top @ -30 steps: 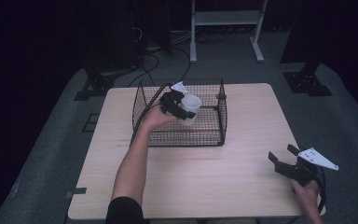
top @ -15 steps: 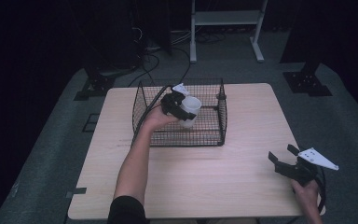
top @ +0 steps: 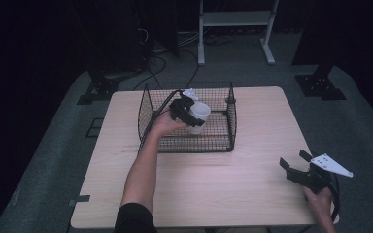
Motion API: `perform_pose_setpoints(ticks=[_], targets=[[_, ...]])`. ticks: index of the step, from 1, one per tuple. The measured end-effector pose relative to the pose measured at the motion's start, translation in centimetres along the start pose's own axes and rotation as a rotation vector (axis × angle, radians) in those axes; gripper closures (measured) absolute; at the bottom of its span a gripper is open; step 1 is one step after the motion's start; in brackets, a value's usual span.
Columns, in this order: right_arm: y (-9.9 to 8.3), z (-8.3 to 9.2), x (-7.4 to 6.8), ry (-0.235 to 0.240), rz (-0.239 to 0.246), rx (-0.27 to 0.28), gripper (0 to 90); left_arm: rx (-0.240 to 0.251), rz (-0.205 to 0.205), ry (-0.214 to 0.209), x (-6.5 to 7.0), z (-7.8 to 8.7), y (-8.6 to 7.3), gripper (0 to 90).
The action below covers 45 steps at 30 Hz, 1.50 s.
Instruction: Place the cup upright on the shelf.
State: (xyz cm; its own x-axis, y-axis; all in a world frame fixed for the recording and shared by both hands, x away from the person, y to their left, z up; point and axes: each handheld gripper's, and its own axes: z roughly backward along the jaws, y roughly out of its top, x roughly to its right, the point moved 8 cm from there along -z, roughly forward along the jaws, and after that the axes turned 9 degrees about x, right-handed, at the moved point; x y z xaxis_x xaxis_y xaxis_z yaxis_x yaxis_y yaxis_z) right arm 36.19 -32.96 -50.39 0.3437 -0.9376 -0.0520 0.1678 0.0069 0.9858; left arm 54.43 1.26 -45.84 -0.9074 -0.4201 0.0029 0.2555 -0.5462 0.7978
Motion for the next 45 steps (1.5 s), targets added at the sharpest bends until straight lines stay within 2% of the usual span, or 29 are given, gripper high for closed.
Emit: perform_pose_setpoints(ticks=[6, 13, 23, 29, 45], targets=[[0.0, 0.0, 0.0, 0.000, -0.002, 0.000, 12.9, 0.005, 0.006, -0.012, 0.1, -0.3, -0.1, 21.4], [0.0, 0.0, 0.0, 0.001, -0.001, 0.001, 12.9, -0.041, 0.009, -0.018, 0.2, -0.9, -0.8, 21.3], [0.0, 0.0, 0.0, 0.000, -0.001, 0.002, 12.9, -0.056, -0.001, -0.024, 0.3, -0.6, -0.9, 21.2], [0.0, 0.0, 0.0, 0.000, -0.007, 0.001, 12.9, -0.075, -0.023, -0.019, 0.3, -0.4, -1.0, 21.0], [0.0, 0.0, 0.1, -0.001, -0.009, 0.002, 12.9, -0.083, -0.025, -0.016, 0.0, -0.2, -1.4, 20.4]])
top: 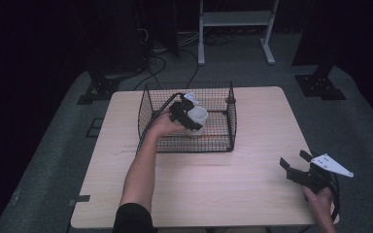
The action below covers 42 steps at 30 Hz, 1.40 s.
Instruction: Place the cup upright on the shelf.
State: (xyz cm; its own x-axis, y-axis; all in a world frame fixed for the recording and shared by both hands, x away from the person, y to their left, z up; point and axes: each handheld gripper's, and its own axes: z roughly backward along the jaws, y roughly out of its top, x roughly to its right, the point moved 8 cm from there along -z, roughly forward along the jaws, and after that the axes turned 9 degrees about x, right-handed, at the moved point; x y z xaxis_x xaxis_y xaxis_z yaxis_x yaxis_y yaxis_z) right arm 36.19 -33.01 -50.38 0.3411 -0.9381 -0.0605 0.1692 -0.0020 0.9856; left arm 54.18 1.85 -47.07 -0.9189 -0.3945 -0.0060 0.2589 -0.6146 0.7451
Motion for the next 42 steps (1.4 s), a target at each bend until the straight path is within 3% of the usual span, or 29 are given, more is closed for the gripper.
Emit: perform_pose_setpoints(ticks=[15, 29, 42], targets=[[0.0, 0.0, 0.0, 0.000, 0.005, -0.003, 12.9, 0.030, 0.012, 0.026, 0.3, 1.1, 1.1, 8.7], [0.0, 0.0, 0.0, -0.002, 0.005, -0.005, 12.9, 0.113, -0.011, 0.086, 0.8, 3.9, 2.9, 7.7], [0.0, 0.0, 0.0, -0.002, 0.006, -0.005, 12.9, 0.222, -0.034, 0.134, 3.0, 7.1, 3.7, 6.9]])
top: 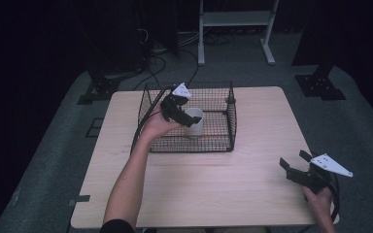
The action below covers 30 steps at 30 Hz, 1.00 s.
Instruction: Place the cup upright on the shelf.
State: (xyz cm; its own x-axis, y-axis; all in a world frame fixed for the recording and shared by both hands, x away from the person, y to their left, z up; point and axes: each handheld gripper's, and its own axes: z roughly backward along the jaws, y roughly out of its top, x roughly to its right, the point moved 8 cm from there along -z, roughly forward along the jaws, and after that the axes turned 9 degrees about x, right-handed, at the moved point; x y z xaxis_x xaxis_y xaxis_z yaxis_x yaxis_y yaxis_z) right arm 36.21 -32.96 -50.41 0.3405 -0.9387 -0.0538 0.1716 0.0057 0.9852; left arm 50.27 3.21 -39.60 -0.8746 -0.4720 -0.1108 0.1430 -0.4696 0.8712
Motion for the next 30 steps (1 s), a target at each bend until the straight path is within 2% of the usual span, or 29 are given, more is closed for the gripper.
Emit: perform_pose_setpoints(ticks=[7, 17, 30], targets=[[0.0, 0.0, 0.0, 0.000, -0.001, -0.001, 12.9, 0.046, -0.008, 0.020, 1.1, 1.4, -0.2, 6.9], [0.0, 0.0, 0.0, -0.001, 0.000, 0.001, 12.9, 0.120, -0.022, 0.045, 3.3, 3.9, -0.4, 6.9], [0.0, 0.0, 0.0, -0.003, -0.004, 0.001, 12.9, 0.188, -0.001, 0.090, 6.0, 7.5, -2.6, 6.9]])
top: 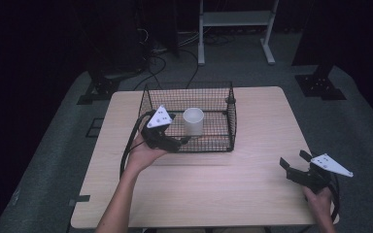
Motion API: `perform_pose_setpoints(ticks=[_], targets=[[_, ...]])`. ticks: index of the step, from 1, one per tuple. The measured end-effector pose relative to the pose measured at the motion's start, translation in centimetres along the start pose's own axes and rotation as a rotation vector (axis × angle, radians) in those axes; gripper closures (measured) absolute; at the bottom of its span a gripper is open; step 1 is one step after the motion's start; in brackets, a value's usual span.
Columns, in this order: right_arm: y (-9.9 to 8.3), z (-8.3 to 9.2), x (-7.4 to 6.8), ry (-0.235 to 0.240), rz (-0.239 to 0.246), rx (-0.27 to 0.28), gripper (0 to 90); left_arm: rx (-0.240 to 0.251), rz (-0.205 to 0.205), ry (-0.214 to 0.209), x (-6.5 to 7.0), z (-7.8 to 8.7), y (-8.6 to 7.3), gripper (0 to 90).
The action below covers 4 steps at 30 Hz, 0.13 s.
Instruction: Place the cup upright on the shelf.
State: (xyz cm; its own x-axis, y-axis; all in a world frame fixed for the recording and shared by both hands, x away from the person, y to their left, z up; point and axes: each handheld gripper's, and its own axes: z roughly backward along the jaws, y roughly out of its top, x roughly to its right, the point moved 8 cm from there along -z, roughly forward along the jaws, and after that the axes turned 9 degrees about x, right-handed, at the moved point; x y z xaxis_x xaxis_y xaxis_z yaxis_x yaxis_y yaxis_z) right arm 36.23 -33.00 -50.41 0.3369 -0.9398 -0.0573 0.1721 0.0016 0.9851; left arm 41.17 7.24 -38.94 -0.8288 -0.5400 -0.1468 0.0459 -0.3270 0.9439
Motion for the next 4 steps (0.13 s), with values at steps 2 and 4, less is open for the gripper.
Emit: perform_pose_setpoints(ticks=[2, 4], targets=[[0.00, 0.00, 0.01, -0.001, -0.003, 0.000, 12.9, 0.009, 0.000, 0.003, 0.53, 0.64, -0.19, 6.9], [0.00, 0.01, 0.02, 0.000, -0.003, 0.000, 12.9, 0.018, 0.002, 0.009, 1.06, 1.23, -0.40, 6.8]])
